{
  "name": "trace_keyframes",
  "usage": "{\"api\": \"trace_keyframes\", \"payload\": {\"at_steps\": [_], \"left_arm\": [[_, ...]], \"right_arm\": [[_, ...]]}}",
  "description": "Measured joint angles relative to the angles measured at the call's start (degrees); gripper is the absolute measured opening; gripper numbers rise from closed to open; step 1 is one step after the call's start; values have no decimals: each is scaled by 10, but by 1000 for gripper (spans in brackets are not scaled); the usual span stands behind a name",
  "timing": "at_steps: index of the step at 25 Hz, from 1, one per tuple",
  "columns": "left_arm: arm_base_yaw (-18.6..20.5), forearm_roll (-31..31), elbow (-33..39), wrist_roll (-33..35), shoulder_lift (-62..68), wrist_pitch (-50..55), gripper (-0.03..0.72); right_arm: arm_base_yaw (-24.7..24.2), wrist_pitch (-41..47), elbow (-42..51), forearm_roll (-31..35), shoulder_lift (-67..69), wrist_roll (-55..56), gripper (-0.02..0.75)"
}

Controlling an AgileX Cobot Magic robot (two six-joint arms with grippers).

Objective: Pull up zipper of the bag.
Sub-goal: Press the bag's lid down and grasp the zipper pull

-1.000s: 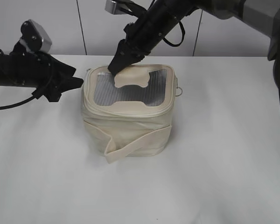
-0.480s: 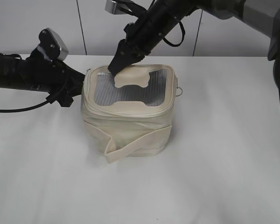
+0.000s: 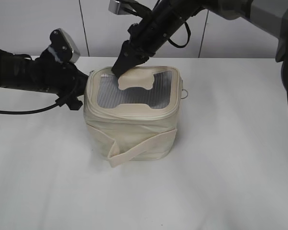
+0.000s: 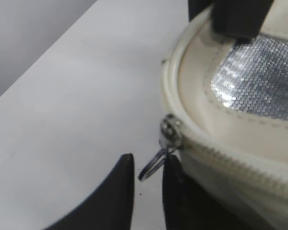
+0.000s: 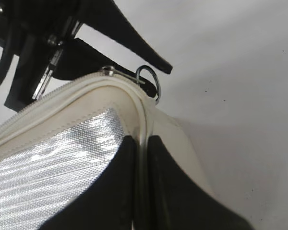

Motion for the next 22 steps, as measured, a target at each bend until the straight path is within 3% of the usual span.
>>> {"api": "trace_keyframes", "payload": {"at_steps": [2,4,11,22], "left_arm": [[-3,2,0,0,0,-2,44],[-5,2,0,-1,0,-9,-1],[-3,0,18,-84,-12,-42,-8],[0,0,142,-114,-167,-79,-8]], "right_arm": [[0,0,0,-1,0,1,48],[0,0,0,-1,0,2,48],[0,0,0,-6,0,14,47],[0,0,0,-7,0,40,45]]}}
